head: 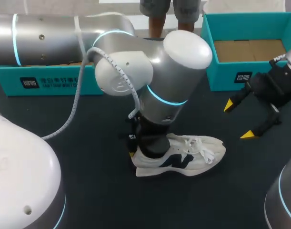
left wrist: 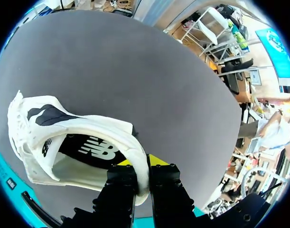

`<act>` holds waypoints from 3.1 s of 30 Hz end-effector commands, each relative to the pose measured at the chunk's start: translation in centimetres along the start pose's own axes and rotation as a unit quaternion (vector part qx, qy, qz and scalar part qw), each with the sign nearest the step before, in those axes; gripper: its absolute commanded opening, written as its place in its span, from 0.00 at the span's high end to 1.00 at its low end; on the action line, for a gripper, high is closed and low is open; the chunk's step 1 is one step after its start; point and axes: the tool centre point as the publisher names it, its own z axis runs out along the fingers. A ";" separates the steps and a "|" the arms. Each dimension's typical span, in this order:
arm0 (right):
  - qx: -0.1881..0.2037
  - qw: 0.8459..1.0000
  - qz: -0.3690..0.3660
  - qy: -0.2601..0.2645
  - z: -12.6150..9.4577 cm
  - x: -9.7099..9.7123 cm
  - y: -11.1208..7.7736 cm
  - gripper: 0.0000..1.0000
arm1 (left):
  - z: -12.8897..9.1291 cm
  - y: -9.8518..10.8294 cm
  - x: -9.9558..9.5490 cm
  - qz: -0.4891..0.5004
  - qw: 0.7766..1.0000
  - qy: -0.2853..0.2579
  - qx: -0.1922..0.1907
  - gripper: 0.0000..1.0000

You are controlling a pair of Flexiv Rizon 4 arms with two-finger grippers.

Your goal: Take the shoe out of the shoebox, open the shoe tongue, remove and reinsert the insole, then place the shoe into the shoebox

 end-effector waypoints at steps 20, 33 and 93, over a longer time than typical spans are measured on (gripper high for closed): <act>0.001 1.000 0.000 0.000 0.1 0.0 0.0 0.00 | 0.1 -1.2 -0.8 -0.038 0.999 -0.005 -0.022 0.00; 0.001 1.000 0.000 0.000 0.1 0.0 0.0 0.00 | -4.1 1.4 2.4 -0.245 0.964 -0.081 0.070 0.00; 0.001 1.000 0.000 0.000 0.1 0.0 0.0 0.00 | 1.4 1.6 4.2 -0.390 0.682 -0.381 0.488 0.00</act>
